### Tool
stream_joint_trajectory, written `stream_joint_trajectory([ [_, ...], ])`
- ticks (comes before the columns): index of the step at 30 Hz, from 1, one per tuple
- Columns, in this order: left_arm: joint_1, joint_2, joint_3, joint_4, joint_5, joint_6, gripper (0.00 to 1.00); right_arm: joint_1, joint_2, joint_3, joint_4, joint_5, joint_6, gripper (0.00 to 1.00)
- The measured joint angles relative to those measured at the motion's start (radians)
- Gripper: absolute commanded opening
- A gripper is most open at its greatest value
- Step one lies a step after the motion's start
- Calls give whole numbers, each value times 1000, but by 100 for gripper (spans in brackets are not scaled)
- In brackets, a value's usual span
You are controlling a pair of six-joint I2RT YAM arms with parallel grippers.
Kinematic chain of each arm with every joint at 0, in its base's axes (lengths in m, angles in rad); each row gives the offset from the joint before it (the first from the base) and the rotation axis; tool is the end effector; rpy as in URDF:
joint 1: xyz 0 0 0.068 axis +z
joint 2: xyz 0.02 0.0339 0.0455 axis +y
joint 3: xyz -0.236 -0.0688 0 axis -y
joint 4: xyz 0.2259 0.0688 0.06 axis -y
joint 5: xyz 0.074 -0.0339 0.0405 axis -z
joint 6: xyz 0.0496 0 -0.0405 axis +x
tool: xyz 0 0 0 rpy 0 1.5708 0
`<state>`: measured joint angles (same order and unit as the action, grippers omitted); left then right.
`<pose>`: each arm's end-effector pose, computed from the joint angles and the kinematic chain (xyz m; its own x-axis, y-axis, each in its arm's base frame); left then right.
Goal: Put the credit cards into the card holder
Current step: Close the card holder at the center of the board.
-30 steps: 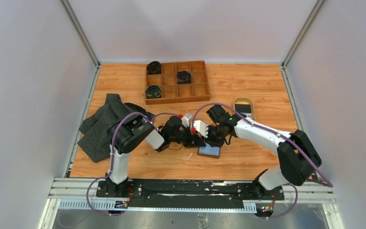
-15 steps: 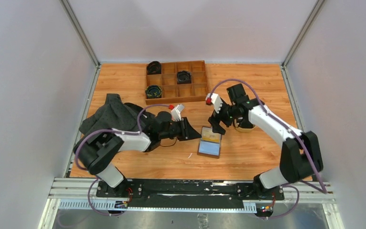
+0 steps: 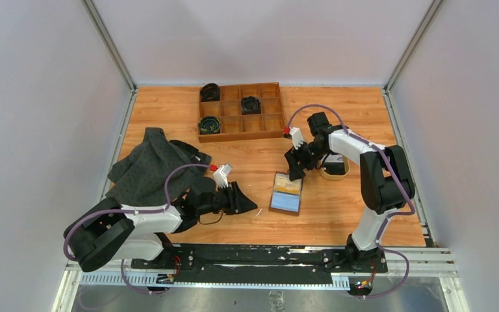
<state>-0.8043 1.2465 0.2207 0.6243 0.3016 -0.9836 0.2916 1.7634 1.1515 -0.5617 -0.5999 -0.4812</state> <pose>0.1454 -0.1722 0.1277 -0.8807 -0.2314 -0.4133 0.2605 0.4922 -0.8306 0.3071 0.1214 0.1585 -0.5763 -0.5718 -0.5839 -0.8046 0.5224 0.2824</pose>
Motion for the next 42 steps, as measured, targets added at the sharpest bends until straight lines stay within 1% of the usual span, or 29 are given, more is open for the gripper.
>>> stream_joint_trajectory([
  [4,-47,-15,0,2,-40,-23,42,0,20,-4,-30,-34,11,66],
  [9,-114,-5,-11,2,-87,-66,44,0,19,-37,-54,-83,22,64],
  [10,-128,-4,-17,2,-98,-76,48,0,16,-47,-60,-96,24,64],
  [12,-150,-6,-34,2,-119,-90,52,0,3,-65,-68,-113,26,64],
  [15,-167,-34,-74,0,-158,-117,55,0,-24,-100,-88,-137,26,64],
  [17,-169,-76,-101,0,-185,-129,58,1,-37,-119,-104,-151,25,64],
  [22,-169,-206,-146,0,-250,-135,72,28,-57,-145,-135,-174,10,66],
  [25,-167,-276,-166,1,-280,-126,78,61,-73,-149,-158,-193,-10,67],
  [28,-141,-346,-188,1,-282,-113,90,80,-113,-149,-178,-209,-42,69],
  [30,-104,-393,-200,-1,-275,-103,99,81,-171,-149,-190,-208,-77,71],
  [31,-84,-418,-202,-6,-267,-98,100,80,-200,-149,-195,-208,-93,74],
  [32,-67,-438,-202,-10,-257,-92,100,80,-243,-149,-198,-207,-122,80],
  [34,-37,-486,-202,-23,-242,-80,100,79,-336,-149,-204,-207,-187,98],
  [35,-29,-500,-202,-28,-235,-74,100,79,-388,-149,-206,-209,-231,100],
  [39,-11,-518,-202,-46,-200,-54,100,79,-552,-178,-179,-226,-443,100],
  [41,-6,-510,-202,-53,-186,-42,100,79,-582,-214,-168,-230,-568,95],
  [42,-5,-504,-202,-53,-180,-39,100,79,-577,-227,-168,-230,-626,91],
])
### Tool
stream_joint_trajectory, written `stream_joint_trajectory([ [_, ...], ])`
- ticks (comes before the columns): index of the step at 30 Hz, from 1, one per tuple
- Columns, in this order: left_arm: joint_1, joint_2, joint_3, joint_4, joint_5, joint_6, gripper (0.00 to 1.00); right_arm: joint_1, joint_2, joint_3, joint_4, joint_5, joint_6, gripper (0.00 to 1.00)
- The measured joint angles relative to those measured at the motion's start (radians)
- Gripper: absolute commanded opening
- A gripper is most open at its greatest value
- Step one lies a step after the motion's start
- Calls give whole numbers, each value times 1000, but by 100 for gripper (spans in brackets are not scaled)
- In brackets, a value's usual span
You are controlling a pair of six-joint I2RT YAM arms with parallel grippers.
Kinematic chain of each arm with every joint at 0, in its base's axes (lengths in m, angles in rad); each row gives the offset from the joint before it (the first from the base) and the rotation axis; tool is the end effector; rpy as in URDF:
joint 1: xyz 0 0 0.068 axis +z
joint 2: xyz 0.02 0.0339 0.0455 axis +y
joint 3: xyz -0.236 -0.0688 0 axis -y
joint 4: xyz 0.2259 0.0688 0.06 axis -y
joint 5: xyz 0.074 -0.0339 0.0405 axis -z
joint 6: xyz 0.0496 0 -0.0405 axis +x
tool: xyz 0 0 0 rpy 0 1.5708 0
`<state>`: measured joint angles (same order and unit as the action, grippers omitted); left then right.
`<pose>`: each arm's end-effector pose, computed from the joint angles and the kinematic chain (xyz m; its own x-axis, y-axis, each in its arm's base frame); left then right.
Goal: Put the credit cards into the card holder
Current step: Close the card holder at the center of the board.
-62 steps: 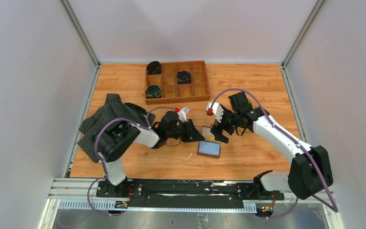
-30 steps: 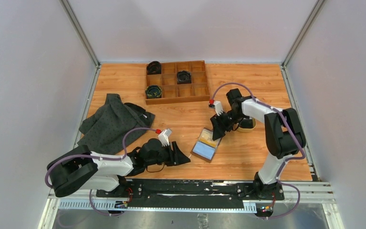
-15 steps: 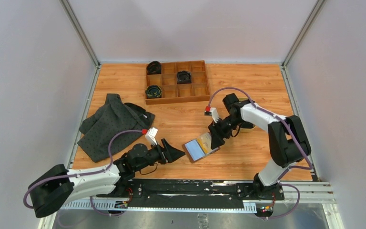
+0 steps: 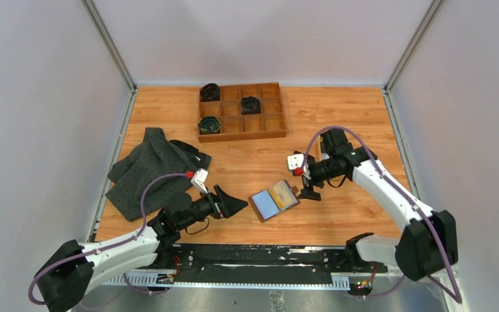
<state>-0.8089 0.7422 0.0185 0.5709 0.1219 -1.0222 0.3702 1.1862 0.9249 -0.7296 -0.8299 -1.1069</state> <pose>0.1177 -0.1321 0.1496 -0.7384 -0.4530 -0.4996 0.3281 0.4059 -0.8530 0.1957 0.1152 0.2420 0.2065 -0.5673 -0.7972 -0.9753 -0.0546 -0.2139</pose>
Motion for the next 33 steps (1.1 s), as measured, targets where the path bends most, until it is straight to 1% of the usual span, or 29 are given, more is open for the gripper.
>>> stream_joint_trajectory([
  [2,2,18,0,-3,14,6,100,0,65,-13,-1,4,-149,87],
  [4,2,31,0,-7,23,12,99,-2,146,-13,-1,14,-256,80],
  [6,2,41,0,-8,30,17,99,-4,238,2,-9,28,-332,73],
  [8,2,47,0,-12,33,19,99,-4,330,45,-23,45,-372,69],
  [10,2,49,0,-14,35,19,99,-5,402,92,-26,62,-391,67],
  [13,2,49,0,-16,34,19,99,-5,449,127,-28,81,-406,65],
  [22,2,48,0,-21,33,19,98,-3,524,133,-57,118,-415,59],
  [28,2,48,0,-21,33,17,97,16,549,140,-65,130,-410,49],
  [33,2,50,0,-20,33,15,95,40,565,148,-63,142,-403,46],
])
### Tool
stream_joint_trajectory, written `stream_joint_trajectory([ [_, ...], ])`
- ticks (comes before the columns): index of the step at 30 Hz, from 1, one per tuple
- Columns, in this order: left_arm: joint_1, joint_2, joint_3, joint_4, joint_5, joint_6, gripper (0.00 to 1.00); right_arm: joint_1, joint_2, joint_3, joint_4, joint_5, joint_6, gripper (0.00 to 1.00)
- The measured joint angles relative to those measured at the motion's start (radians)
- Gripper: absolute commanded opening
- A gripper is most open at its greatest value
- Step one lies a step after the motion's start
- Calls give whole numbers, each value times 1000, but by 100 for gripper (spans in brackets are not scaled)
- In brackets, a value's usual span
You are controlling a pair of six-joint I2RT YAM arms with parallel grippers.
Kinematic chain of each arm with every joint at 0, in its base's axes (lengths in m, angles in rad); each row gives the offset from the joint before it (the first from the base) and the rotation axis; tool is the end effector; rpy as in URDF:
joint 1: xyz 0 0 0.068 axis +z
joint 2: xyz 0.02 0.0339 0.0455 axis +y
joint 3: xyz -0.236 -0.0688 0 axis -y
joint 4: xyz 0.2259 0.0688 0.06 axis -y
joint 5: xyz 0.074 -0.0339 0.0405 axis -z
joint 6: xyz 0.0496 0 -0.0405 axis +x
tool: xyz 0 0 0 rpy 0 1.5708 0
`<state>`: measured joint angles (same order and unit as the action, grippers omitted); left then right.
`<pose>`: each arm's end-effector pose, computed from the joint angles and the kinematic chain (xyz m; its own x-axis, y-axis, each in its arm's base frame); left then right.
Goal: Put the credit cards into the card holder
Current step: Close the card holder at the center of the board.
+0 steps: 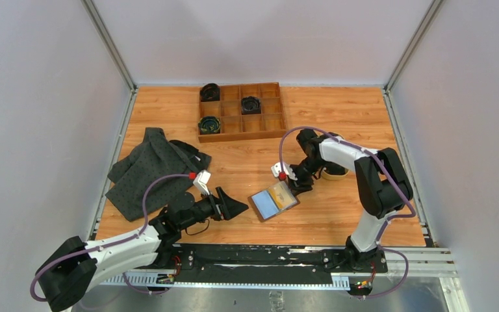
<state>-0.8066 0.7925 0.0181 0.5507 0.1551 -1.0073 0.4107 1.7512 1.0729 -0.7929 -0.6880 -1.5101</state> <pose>0.1174 -0.1336 0.1392 -0.7731 -0.4005 -0.4919 0.3069 0.4425 -0.8426 0.2506 0.1435 0.1389 0.3103 -0.7059 -0.6367 -0.9328 -0.3551 -0.0609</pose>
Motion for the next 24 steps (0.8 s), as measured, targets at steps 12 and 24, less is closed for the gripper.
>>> stream_joint_trajectory([
  [12,0,96,0,0,3,-25,74,10,-16,-14,16,5,19,15],
  [24,0,232,55,-8,29,-21,68,-21,-83,-41,72,-68,195,0],
])
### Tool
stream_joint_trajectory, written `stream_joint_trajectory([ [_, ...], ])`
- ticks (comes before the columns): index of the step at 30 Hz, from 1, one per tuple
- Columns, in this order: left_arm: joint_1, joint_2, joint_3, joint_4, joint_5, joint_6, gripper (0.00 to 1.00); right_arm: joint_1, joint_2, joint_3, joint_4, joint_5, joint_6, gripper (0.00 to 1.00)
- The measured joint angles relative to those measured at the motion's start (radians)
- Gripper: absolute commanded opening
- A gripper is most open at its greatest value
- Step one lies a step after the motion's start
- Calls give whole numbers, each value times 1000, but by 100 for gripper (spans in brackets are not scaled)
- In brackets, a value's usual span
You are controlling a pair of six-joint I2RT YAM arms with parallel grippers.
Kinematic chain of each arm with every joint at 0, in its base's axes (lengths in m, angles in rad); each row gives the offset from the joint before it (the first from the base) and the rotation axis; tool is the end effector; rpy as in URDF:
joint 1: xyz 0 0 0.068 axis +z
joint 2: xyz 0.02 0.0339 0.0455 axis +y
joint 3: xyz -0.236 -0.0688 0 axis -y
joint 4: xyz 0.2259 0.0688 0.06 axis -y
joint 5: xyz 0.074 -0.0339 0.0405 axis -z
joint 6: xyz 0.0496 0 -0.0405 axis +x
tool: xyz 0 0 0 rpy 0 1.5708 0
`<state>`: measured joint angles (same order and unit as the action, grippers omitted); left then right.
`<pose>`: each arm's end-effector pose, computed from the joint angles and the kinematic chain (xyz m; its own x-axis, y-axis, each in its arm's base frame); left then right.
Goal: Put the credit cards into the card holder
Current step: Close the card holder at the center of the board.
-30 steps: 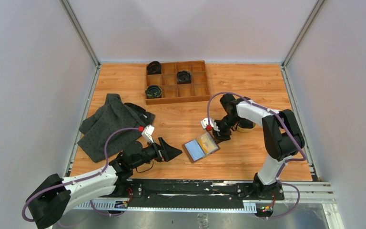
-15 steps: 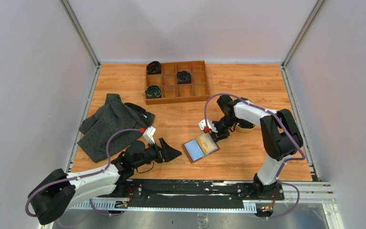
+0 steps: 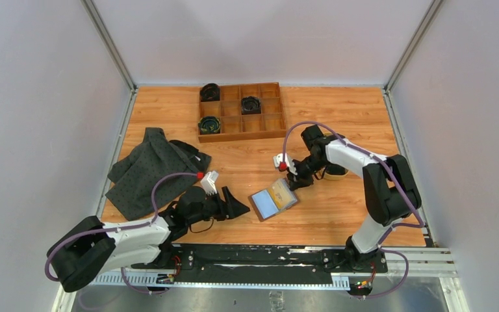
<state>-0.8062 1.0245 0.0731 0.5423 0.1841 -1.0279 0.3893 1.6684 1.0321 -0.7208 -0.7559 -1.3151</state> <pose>0.1250 -0.1434 0.1172 -0.8493 -0.3306 -0.4116 0.1908 0.5348 -0.8232 0.2496 0.1391 0.1548 0.1687 -0.6917 -0.7022 -0.9786 -0.2025 -0.0356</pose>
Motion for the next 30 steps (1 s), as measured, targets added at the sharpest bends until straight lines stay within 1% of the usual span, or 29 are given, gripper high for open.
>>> stream_joint_trajectory([
  [3,0,11,32,0,11,11,67,-5,0,0,27,1,77,0],
  [9,0,88,141,0,35,43,54,-8,14,5,79,30,266,0],
  [12,-2,165,210,7,47,60,54,-13,49,29,92,47,388,0],
  [16,-4,262,261,8,55,79,54,-26,92,67,108,61,541,0],
  [19,-7,333,310,-1,68,96,51,-39,108,73,123,60,629,0],
  [25,-29,496,470,8,96,120,46,-58,120,71,161,42,751,0],
  [27,-39,539,496,19,100,123,46,-66,119,60,184,16,780,0],
  [30,-44,571,495,24,100,125,46,-88,108,29,216,-39,811,0],
])
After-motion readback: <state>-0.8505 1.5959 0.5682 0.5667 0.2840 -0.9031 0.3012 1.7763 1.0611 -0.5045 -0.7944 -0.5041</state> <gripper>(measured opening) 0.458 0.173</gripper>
